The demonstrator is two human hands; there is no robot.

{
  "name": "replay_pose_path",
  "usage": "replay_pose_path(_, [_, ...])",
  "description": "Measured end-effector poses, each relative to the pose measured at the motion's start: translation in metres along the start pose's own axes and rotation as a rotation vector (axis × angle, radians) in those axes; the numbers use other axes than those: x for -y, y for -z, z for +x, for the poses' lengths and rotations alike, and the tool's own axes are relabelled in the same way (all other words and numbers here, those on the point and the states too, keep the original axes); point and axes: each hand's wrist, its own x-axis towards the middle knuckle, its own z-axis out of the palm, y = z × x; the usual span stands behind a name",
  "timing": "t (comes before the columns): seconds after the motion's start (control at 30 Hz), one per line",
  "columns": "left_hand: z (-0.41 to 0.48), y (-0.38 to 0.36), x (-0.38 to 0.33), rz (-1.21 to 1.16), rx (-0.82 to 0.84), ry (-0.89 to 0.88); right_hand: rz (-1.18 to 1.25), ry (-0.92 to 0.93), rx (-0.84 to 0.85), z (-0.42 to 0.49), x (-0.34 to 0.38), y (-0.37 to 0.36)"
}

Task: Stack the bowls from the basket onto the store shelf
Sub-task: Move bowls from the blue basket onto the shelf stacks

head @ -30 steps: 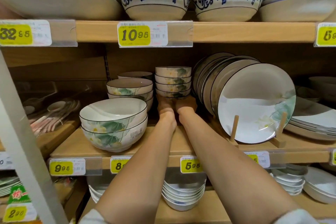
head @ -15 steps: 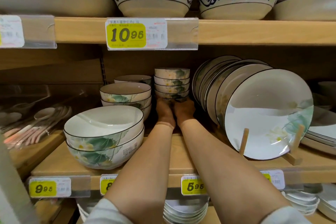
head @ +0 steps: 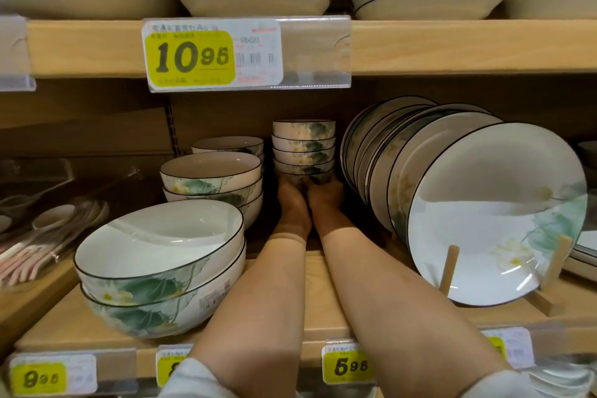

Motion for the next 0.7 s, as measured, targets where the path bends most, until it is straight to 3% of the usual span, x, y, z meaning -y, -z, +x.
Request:
replay_pose_path(0.53, [-0.002, 0.003, 0.001, -0.014, -0.058, 0.037, -0.034, 0.011, 0.041, 0.008, -0.005, -0.002])
replay_pose_path(0.7, [-0.024, 0.004, -0.003, 0.016, -0.103, 0.028, 0.041, -0.115, 0.075, -0.002, -0.001, 0.007])
